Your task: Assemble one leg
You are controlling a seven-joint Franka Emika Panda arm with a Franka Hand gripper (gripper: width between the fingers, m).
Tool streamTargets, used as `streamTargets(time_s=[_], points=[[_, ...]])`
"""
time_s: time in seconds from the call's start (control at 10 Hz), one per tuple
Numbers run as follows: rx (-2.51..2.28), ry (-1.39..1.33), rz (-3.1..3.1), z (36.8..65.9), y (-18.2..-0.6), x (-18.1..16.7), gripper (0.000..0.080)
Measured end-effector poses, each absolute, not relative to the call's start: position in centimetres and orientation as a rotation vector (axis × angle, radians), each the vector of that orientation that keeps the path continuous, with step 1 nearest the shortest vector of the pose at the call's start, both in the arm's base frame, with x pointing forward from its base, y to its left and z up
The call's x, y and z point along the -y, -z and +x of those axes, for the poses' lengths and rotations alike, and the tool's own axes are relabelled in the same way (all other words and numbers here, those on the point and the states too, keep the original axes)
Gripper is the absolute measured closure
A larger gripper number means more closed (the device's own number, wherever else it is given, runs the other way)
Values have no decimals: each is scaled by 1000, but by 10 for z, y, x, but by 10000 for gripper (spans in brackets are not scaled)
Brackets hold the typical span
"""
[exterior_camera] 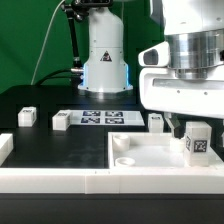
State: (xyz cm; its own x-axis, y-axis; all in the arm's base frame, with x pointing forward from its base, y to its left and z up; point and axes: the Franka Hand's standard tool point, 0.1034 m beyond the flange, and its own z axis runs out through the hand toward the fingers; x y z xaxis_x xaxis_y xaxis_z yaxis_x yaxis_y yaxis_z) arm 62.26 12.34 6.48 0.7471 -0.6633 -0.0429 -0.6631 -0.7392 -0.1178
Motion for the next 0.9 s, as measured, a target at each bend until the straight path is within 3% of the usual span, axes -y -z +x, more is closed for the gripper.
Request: streamTargets(time_s=[0.5, 0.8, 0.9], points=[[-276, 73, -3077, 627, -68, -119, 151], [-137, 77, -3091, 627, -68, -114, 176], [-137, 77, -3091, 627, -68, -114, 349]])
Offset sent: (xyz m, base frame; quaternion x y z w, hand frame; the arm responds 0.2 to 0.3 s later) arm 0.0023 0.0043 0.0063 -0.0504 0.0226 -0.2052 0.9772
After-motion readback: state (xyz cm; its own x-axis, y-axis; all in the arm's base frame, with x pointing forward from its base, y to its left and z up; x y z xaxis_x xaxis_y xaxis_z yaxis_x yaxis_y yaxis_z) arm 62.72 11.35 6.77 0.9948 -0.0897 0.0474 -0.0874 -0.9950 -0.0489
